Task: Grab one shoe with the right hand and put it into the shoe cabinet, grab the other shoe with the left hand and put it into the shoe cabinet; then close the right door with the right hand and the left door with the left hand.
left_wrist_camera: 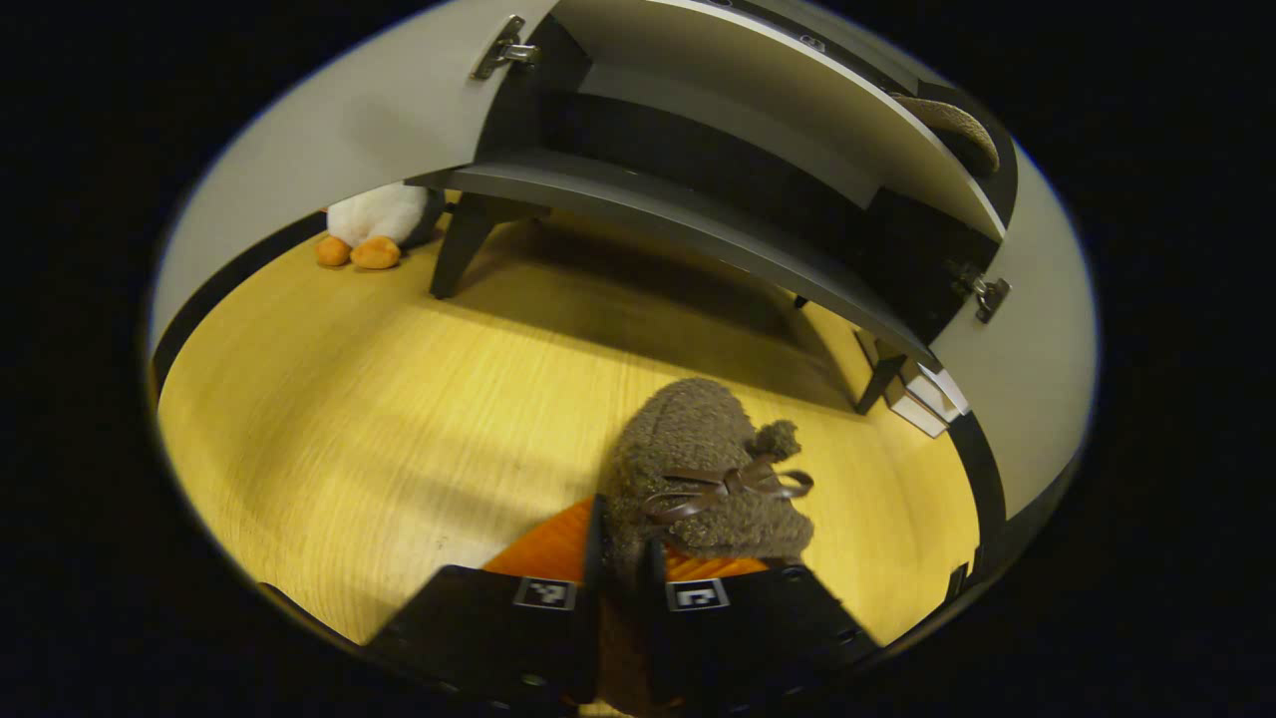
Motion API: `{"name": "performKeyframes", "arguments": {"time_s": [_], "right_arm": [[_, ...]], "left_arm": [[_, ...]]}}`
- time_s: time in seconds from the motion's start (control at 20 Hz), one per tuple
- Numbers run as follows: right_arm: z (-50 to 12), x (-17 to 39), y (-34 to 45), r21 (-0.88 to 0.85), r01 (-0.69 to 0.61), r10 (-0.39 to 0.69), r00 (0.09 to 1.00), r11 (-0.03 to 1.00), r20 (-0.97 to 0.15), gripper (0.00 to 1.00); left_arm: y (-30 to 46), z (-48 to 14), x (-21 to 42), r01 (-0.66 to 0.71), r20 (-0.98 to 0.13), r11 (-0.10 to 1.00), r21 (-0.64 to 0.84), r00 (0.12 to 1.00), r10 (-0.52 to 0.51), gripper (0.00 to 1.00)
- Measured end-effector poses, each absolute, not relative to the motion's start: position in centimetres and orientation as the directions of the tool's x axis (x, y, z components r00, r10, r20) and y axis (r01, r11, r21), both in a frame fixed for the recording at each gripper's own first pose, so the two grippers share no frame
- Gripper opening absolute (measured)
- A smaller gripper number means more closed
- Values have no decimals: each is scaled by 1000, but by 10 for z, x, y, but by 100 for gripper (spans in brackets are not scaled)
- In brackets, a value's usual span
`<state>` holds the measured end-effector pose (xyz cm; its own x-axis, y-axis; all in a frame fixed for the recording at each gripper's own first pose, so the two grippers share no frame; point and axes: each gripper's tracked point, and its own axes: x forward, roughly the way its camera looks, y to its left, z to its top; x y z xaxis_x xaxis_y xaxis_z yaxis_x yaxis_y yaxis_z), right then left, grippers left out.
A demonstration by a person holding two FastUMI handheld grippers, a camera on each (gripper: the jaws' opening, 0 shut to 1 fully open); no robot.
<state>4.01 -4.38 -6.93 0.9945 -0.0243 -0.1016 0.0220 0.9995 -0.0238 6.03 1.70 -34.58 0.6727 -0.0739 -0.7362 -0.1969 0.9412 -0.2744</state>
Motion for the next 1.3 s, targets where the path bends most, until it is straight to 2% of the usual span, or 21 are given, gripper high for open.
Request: {"name": "performKeyframes", "arguments": {"time_s": [0.05, 0.2, 0.4, 0.5, 0.65, 0.8, 0.95, 1.05, 1.2, 1.25, 1.3], "right_arm": [[-69, 41, -41, -20, 13, -15, 995, 1000, -102, 99], [-69, 44, -34, -25, -16, 13, 995, 1000, -103, 99], [-66, 47, -24, -37, -42, 38, 995, 998, -96, 99], [-67, 47, -17, -30, -59, 55, 994, 998, -96, 99], [-67, 42, -7, -14, -87, 85, 992, 996, -91, 99], [-58, 42, -12, -65, -78, 74, 996, 995, -59, 99], [-53, 40, -22, -49, -56, 54, 998, 997, -41, 99], [-54, 39, -29, -11, -32, 32, 998, 999, -46, 99], [-61, 37, -40, 12, 10, -10, 998, 1000, -64, 99], [-64, 36, -43, 13, 19, -18, 997, 1000, -75, 99], [-68, 37, -46, 15, 24, -23, 996, 1000, -86, 99]], "left_arm": [[17, -349, 61, -190, -715, 940, -284, 695, -76, 8], [22, -326, 51, -209, -701, 942, -264, 712, -38, 3], [19, -172, 75, -163, -476, 931, -326, 879, -13, 0], [19, -102, 108, -152, -385, 934, -325, 923, 16, 0], [17, -30, 186, -141, -324, 938, -318, 945, 32, 0], [6, 6, 268, -108, -370, 940, -322, 929, -19, 0], [-2, -2, 339, -112, -487, 938, -327, 871, -66, 0], [-1, -38, 376, -163, -580, 944, -286, 814, -35, 0], [13, -46, 395, -222, -628, 946, -237, 778, 25, 0], [15, -52, 397, -234, -652, 947, -218, 757, 37, 12], [15, -55, 396, -244, -673, 945, -216, 739, 37, 12]]}}
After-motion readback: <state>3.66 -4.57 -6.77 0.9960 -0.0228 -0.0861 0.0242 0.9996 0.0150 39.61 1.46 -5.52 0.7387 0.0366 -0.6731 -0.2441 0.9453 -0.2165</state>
